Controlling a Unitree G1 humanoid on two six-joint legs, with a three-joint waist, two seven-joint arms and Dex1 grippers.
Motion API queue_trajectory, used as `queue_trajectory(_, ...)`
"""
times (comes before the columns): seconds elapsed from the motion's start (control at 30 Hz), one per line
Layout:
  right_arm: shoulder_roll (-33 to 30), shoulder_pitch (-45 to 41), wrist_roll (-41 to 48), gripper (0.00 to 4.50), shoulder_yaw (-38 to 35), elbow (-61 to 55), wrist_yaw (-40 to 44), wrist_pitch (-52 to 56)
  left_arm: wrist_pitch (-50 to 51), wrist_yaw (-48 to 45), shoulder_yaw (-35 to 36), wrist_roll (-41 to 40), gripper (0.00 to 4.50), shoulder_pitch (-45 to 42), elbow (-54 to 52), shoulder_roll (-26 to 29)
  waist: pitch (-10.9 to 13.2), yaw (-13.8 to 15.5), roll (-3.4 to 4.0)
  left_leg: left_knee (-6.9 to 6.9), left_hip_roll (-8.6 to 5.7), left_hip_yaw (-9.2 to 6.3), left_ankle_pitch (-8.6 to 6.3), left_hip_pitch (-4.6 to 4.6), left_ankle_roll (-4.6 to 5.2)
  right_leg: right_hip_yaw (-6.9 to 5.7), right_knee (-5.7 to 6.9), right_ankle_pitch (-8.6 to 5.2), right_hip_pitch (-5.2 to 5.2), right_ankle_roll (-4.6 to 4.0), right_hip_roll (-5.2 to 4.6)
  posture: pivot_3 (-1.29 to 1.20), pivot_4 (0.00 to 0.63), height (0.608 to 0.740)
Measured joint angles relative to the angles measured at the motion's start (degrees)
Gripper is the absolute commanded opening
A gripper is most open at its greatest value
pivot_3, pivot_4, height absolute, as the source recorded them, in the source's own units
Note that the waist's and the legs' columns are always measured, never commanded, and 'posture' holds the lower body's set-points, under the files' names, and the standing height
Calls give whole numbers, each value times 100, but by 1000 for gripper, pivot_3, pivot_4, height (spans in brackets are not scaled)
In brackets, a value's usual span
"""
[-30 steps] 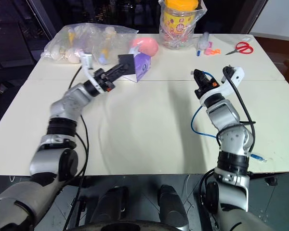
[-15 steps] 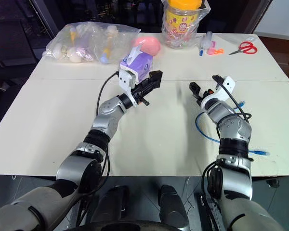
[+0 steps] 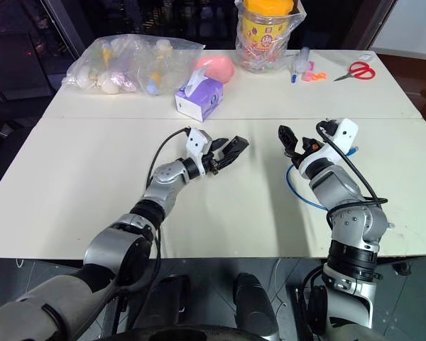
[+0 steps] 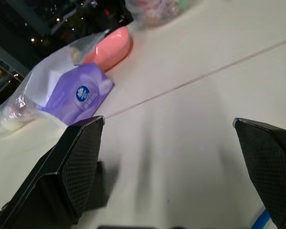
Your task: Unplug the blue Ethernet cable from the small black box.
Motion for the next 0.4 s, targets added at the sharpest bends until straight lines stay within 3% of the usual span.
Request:
queue_trajectory(0.13, -174, 128, 3, 4500, -18, -219, 88, 25, 281, -353, 3, -85, 3220, 312, -918, 405, -1, 7, 1, -2, 0, 0, 0, -1, 0, -1, 1, 0, 2, 0, -4, 0, 150, 740)
queue_trajectory(0.4, -531, 611, 53, 4500, -33, -576, 478, 94, 2467, -802, -20, -596, 3220, 1503, -3866, 1328, -1, 2, 2, 4, 3, -1, 0, 3, 0, -1, 16, 0, 1, -1, -3, 0, 150, 740)
